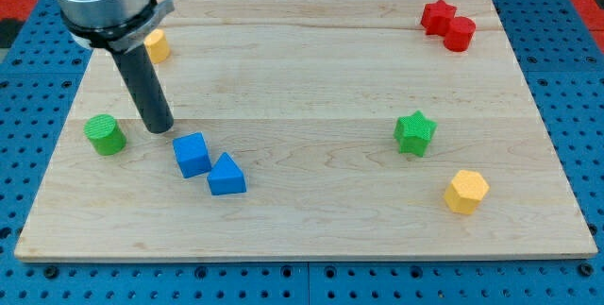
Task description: Move yellow heart closer to blue cube
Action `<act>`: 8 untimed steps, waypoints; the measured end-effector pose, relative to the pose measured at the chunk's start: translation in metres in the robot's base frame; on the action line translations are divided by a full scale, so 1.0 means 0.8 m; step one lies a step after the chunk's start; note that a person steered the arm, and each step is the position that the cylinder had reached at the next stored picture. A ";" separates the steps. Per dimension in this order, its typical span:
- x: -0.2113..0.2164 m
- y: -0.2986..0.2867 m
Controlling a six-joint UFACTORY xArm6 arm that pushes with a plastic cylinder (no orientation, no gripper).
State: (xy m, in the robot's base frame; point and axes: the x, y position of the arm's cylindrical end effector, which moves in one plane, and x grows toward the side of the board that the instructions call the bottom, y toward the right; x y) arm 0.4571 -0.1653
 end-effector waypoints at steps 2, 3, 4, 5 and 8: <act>0.034 0.036; 0.048 0.046; 0.037 0.053; 0.022 0.065; -0.196 0.018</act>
State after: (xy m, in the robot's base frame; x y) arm 0.3006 -0.1507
